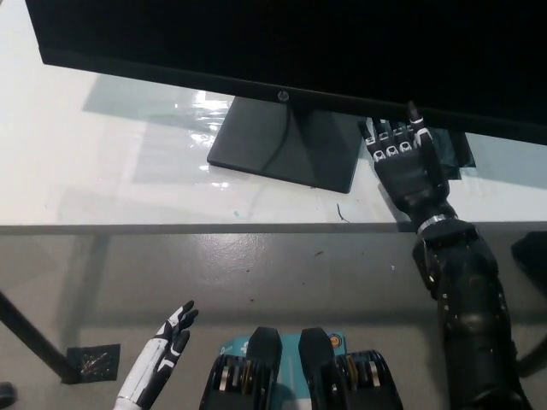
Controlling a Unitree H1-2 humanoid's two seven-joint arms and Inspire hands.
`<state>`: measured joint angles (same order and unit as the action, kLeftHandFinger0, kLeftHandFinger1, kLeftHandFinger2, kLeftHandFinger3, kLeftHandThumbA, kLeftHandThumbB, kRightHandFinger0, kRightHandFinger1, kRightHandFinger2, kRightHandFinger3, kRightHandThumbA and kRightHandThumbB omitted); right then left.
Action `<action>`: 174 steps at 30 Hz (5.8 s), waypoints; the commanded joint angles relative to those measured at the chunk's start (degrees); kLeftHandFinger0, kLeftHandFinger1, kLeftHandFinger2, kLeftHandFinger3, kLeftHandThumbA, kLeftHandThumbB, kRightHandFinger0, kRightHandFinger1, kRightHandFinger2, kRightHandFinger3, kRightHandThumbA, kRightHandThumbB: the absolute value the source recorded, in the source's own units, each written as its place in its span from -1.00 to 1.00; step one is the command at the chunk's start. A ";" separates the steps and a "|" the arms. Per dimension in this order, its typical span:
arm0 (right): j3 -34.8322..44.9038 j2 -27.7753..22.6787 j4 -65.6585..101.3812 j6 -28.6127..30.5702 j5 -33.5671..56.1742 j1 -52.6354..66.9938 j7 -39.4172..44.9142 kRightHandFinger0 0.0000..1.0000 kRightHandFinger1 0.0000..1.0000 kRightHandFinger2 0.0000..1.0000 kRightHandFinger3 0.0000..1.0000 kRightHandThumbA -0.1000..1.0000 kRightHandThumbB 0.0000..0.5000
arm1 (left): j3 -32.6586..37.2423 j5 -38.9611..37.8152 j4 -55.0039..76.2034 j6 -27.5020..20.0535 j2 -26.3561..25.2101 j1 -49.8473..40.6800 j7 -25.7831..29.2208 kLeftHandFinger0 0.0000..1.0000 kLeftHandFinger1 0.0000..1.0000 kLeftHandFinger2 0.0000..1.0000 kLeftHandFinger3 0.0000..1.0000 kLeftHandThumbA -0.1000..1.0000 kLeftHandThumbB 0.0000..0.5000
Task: The monitor is being placed at the center of the desk and the robot uses its right hand to grab on the right side of the monitor and tilt the angle of the montior sideways.
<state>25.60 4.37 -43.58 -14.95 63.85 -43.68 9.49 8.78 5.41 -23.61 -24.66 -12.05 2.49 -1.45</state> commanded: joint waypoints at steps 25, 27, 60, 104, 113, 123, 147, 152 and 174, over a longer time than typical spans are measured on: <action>5.44 -2.49 -21.57 8.30 -6.96 -13.62 9.97 1.00 1.00 1.00 1.00 1.00 0.44 | -0.35 -0.16 1.60 -2.27 -0.73 0.37 0.83 1.00 1.00 1.00 1.00 1.00 0.27; 6.12 -2.58 -22.71 8.76 -6.97 -14.40 9.48 1.00 1.00 1.00 1.00 1.00 0.43 | -0.22 -0.09 1.68 -2.27 -0.81 0.39 0.79 1.00 1.00 1.00 1.00 1.00 0.24; 14.42 -12.14 -38.37 14.87 -12.67 -23.98 3.11 1.00 1.00 1.00 1.00 1.00 0.58 | -0.11 0.27 1.29 -2.27 -0.39 -0.20 1.56 1.00 1.00 1.00 1.00 1.00 0.29; -8.27 -4.26 61.50 -4.75 -2.62 20.82 12.10 1.00 1.00 1.00 1.00 1.00 0.64 | 0.04 -0.09 -0.25 -2.27 -0.33 1.79 0.72 1.00 1.00 1.00 1.00 1.00 0.26; -12.00 -8.73 79.36 -3.74 7.80 28.03 12.65 1.00 1.00 1.00 1.00 1.00 0.76 | 0.23 0.48 -0.89 -2.27 -0.41 1.83 1.34 1.00 1.00 1.00 1.00 1.00 0.29; -20.17 -11.74 95.53 0.02 5.13 36.80 14.36 0.72 0.95 1.00 1.00 0.98 0.88 | 0.21 0.11 -1.27 -2.27 -0.22 2.03 0.93 1.00 1.00 1.00 1.00 1.00 0.30; -23.35 -3.96 36.44 41.88 -59.61 41.69 4.41 1.00 1.00 1.00 1.00 1.00 -0.03 | 0.28 0.27 -0.34 -2.27 -0.48 2.49 0.79 1.00 1.00 1.00 1.00 1.00 0.20; -23.35 -5.07 29.72 41.88 -62.13 39.82 0.50 1.00 1.00 1.00 1.00 1.00 0.14 | 0.32 0.55 -0.05 -2.27 -0.72 2.54 0.84 1.00 1.00 1.00 1.00 1.00 0.16; -25.84 -6.98 18.36 41.88 -65.52 34.67 -6.94 1.00 1.00 1.00 1.00 1.00 0.03 | 0.21 0.84 -0.30 -2.27 -1.40 3.29 1.06 1.00 1.00 1.00 1.00 1.00 0.18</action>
<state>0.48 -2.35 -24.58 21.87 1.53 -7.24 5.31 9.04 5.83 -25.50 -24.67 -12.28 4.69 -1.41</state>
